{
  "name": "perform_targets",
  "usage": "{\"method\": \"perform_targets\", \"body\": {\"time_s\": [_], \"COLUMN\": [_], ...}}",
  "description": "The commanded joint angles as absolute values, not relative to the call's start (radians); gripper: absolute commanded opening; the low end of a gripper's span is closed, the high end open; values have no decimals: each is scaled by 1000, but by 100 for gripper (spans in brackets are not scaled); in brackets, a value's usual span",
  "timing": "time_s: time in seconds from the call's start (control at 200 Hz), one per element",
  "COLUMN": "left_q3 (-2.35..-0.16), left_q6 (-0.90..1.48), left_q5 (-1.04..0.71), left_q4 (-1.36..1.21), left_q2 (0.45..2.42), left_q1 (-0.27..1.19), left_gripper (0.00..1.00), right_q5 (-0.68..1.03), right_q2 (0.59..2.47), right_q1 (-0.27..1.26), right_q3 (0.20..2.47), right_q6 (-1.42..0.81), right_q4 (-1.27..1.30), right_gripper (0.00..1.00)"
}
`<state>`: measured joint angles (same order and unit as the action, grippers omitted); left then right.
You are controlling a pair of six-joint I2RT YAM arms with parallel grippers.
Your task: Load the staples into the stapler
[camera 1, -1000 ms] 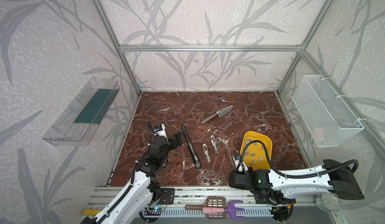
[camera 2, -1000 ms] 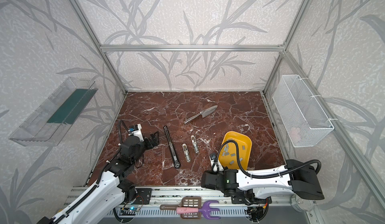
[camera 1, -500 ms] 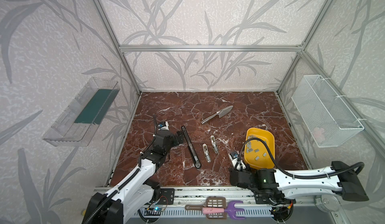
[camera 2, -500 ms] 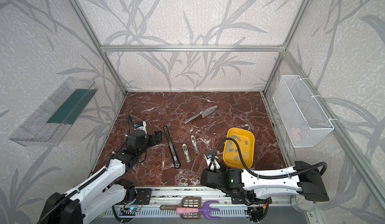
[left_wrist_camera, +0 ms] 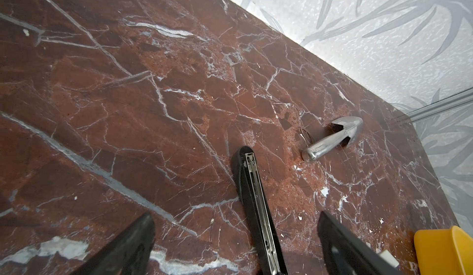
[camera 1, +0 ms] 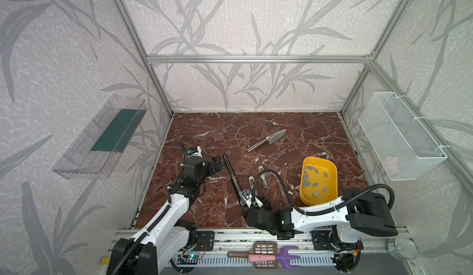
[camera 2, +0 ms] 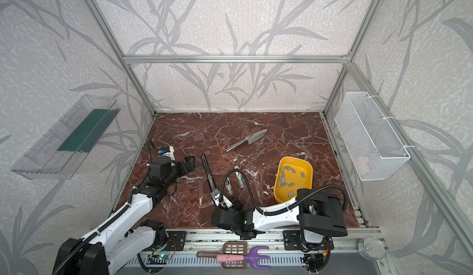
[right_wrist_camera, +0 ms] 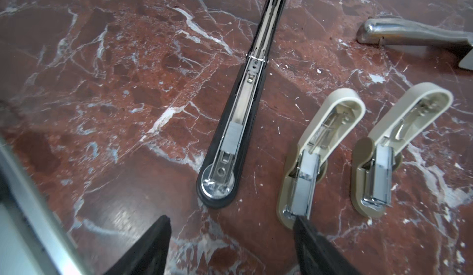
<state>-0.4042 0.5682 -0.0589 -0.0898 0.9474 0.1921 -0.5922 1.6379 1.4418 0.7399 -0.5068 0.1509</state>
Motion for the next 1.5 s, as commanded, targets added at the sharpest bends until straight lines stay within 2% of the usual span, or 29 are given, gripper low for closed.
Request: {"method": "perform_targets", "body": {"time_s": [0.0,0.22,0.37,0.55,0.675,0.87,1.12,1.415,1.455,1.495], "left_q3": [-388,-378,-377,-374,-368,-364,-354,-348,-347,-344], "left_q6": [558,555,557,563,561,557,572,610,615,619], "left_q5": [-66,-66,-68,-93,-122,-187,-249,-310,-310,-314], "left_q4": [-89,-104,-103,-108,-118,-139,-206,-289,-296,-305], "left_q2": [927,922,920,917,925,976,1056,1138,1143,1149], "left_q1": [187,187,188,187,187,187,187,187,187,187], "left_gripper": [99,99,99,99,99,97,95,94,94,94], "right_q5": [-584,-576,-581,-600,-610,-620,-641,-651,-652,-653], "right_q2": [1660,1738,1787,1838,1855,1860,1871,1897,1900,1902], "right_q1": [1416,1407,1392,1379,1380,1379,1380,1380,1380,1380], "right_q3": [753,777,791,810,809,774,759,762,761,760], "right_q6": [-475,-448,-451,-459,-460,-443,-443,-460,-460,-459], "right_q4": [280,330,360,369,389,478,516,511,516,520], "right_gripper": [73,70,61,57,50,39,31,32,30,22]}}
